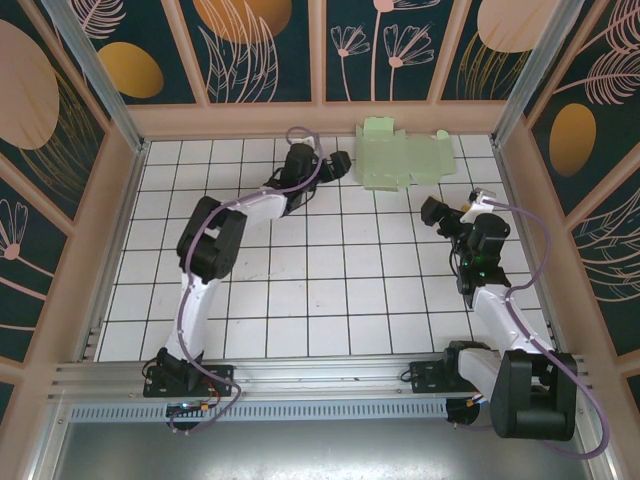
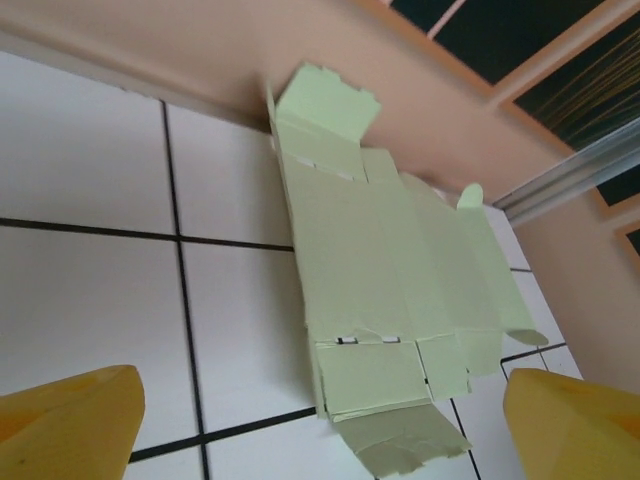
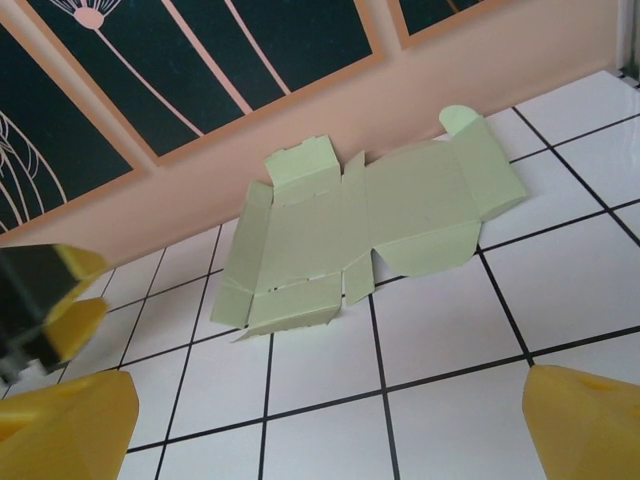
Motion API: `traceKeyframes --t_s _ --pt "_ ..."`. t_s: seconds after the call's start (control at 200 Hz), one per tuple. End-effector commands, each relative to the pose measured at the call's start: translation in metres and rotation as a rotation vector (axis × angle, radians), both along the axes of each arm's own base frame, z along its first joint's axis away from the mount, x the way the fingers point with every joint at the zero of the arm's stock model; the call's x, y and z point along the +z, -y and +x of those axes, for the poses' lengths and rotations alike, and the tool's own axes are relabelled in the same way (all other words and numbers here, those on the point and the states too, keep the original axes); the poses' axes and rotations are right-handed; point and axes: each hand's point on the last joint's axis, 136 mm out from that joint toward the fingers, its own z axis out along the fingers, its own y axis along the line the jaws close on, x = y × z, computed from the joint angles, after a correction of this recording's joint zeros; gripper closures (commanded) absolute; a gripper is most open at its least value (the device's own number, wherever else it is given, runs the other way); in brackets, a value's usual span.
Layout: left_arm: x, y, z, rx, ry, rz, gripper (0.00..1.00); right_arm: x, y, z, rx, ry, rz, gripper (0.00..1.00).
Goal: Fold the paper box
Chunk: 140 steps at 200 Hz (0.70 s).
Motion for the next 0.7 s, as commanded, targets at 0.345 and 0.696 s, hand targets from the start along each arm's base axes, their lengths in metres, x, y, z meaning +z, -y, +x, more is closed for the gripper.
traceKeyframes --t_s 0.345,0.696 --pt "-0.055 0.068 0.02 -0.116 -0.165 -0.019 0.36 -0.012 -0.005 -0.011 0.018 -0.019 0.026 0.01" --pt "-0.082 0.074 0.028 -0.032 -0.285 -0.149 0.46 0.014 -0.006 -0.017 0.027 0.023 0.005 0.01"
